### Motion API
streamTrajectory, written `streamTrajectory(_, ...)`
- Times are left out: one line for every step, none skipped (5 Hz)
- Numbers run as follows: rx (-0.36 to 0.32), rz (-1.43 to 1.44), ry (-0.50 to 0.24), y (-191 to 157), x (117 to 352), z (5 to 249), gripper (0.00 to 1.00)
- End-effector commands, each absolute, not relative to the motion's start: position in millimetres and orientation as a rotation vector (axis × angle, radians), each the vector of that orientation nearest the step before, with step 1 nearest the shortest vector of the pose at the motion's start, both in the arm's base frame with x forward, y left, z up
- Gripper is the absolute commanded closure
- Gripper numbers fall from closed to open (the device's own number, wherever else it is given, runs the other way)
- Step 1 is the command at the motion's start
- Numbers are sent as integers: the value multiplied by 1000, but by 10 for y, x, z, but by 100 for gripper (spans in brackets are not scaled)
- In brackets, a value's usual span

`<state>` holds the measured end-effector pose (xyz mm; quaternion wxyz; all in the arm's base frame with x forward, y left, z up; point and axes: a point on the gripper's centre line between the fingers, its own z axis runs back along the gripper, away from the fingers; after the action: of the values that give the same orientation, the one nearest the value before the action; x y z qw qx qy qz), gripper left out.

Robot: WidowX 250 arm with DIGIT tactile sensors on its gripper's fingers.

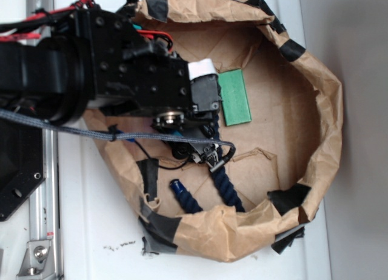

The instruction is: Grab the black box.

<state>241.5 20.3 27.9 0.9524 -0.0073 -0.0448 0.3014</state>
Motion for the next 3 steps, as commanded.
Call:
streamTrajectory(-13,603,-146,256,2435,493,100)
streamTrajectory(13,613,-159,329,2397,753,100)
streamTrajectory(22,597,-184,408,2400,1120,100)
